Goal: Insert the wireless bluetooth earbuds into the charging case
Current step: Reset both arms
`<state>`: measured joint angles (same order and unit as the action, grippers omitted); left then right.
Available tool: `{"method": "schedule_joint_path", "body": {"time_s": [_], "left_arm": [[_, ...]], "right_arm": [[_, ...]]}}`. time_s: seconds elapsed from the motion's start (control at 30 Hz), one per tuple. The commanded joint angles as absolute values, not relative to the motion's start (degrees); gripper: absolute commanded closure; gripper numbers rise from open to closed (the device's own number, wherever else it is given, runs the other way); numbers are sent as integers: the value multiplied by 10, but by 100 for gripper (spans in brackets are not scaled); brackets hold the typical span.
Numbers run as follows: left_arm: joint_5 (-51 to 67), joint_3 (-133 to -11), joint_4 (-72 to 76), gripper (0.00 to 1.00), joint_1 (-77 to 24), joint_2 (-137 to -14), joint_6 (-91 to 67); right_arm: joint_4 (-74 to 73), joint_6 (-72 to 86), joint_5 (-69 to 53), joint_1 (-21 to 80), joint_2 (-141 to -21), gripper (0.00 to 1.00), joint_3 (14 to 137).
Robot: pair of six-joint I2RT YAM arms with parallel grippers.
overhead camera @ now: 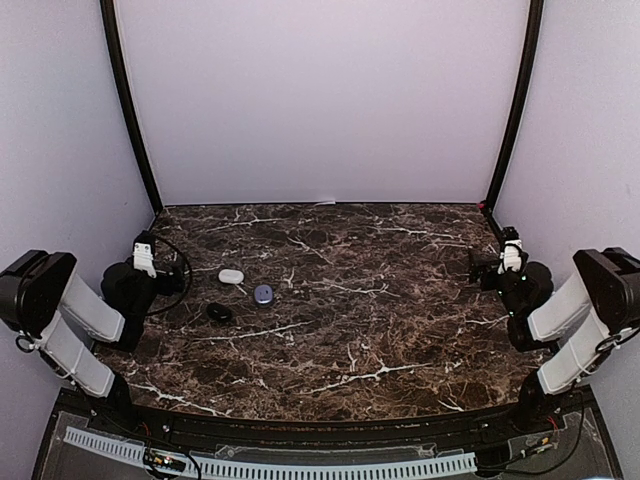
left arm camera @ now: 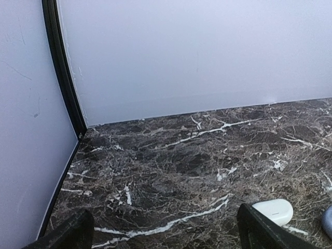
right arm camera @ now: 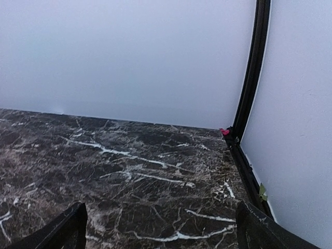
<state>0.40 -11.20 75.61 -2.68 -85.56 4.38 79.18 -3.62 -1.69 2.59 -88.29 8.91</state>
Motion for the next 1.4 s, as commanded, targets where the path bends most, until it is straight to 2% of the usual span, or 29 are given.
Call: {"method": "schedule_joint_path", "body": {"time_s": [0.0,0.03,0.1,0.17,1.37], "left_arm": [[22,-111,829,1,-9,-900,42],[27,-122,793,1,-4,-893,33],[28,-120,817,6,2,-905,28],[9,-121,803,1,1,-898,19],[10,-126,803,1,2,-902,20]], "right_arm": [[777,-2,31,18,-884,1,118],[762,-2,34,17,-878,1,118],[764,-2,30,17,-879,1,120],[768,-2,30,17,-882,1,120],[773,-3,32,17,-882,1,119]]}}
